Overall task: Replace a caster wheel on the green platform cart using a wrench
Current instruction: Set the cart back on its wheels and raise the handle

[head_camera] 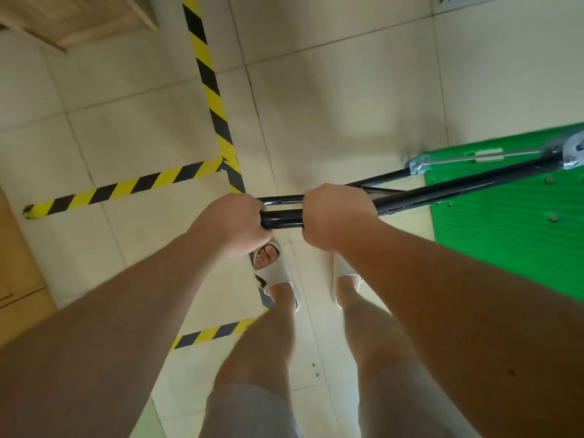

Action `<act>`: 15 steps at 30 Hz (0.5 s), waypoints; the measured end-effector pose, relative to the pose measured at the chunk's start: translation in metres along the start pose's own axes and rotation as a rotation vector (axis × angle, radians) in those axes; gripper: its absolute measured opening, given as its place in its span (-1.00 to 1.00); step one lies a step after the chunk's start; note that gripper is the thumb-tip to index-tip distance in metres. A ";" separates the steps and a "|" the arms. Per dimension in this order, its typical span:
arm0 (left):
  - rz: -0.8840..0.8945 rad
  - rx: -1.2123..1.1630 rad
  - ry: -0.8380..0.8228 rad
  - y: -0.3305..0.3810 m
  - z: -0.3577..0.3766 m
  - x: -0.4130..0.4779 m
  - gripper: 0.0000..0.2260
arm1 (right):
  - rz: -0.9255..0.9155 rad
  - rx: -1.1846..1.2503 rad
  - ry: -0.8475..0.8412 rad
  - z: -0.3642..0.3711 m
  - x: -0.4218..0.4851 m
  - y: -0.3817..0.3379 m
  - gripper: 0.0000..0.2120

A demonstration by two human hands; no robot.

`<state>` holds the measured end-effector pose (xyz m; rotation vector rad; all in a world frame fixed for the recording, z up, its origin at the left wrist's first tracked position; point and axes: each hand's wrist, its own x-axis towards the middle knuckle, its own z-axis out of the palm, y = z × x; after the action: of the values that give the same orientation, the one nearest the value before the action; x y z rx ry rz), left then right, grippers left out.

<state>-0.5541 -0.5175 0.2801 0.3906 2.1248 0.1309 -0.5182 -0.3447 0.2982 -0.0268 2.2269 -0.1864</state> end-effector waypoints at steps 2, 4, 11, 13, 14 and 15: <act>-0.002 0.014 0.002 0.006 -0.007 -0.015 -0.84 | -0.004 0.002 0.006 -0.006 -0.011 -0.002 -0.91; -0.012 0.015 0.014 0.008 -0.016 -0.032 -0.80 | -0.010 0.015 0.016 -0.013 -0.022 -0.006 -0.90; -0.099 0.053 0.074 0.001 -0.059 -0.084 -0.90 | -0.058 0.079 0.044 -0.046 -0.049 -0.036 -0.87; -0.118 0.093 0.075 -0.003 -0.071 -0.099 -0.90 | -0.074 0.101 0.063 -0.054 -0.055 -0.046 -0.88; -0.126 0.113 0.076 -0.005 -0.076 -0.106 -0.90 | -0.082 0.115 0.072 -0.057 -0.059 -0.052 -0.87; -0.132 0.138 0.080 -0.007 -0.081 -0.113 -0.89 | -0.091 0.129 0.077 -0.059 -0.062 -0.057 -0.85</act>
<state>-0.5658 -0.5569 0.4136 0.3287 2.2382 -0.0777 -0.5295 -0.3884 0.3907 -0.0509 2.2875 -0.3863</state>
